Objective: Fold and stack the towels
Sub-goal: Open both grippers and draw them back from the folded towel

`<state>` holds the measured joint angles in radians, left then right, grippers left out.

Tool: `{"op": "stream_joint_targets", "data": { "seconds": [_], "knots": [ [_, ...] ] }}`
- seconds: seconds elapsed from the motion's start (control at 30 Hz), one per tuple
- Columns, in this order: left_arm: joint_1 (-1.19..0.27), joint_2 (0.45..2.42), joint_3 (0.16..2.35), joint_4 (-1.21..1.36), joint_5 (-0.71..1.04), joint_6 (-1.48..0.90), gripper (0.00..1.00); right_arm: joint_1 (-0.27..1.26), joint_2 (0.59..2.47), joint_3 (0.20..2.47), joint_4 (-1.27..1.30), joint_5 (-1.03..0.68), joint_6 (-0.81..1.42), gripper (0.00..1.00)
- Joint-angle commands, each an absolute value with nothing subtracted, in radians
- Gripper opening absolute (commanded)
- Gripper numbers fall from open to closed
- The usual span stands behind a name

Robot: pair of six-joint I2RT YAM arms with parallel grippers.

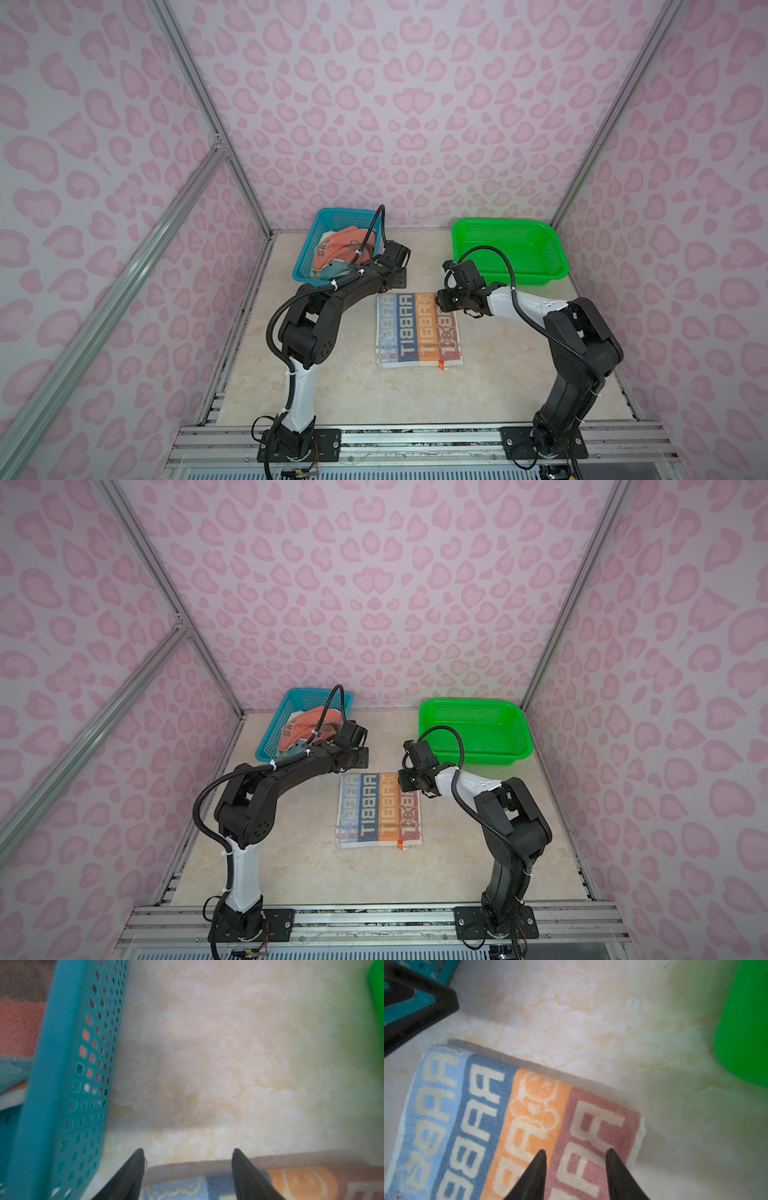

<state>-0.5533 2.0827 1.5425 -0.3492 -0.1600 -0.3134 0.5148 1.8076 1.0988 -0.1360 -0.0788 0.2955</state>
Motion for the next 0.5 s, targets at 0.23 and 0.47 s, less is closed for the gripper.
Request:
{"op": "stream_joint_targets", "data": {
  "seconds": [0.23,0.47],
  "knots": [
    [-0.474,2.062,1.487,-0.343,-0.146,-0.326,0.68,0.461,1.884,1.174,-0.132,-0.12,0.296,0.48],
    [-0.483,2.055,1.459,-0.385,-0.029,-0.305,0.67,0.456,1.91,1.189,-0.166,-0.107,0.262,0.48]
  ]
}}
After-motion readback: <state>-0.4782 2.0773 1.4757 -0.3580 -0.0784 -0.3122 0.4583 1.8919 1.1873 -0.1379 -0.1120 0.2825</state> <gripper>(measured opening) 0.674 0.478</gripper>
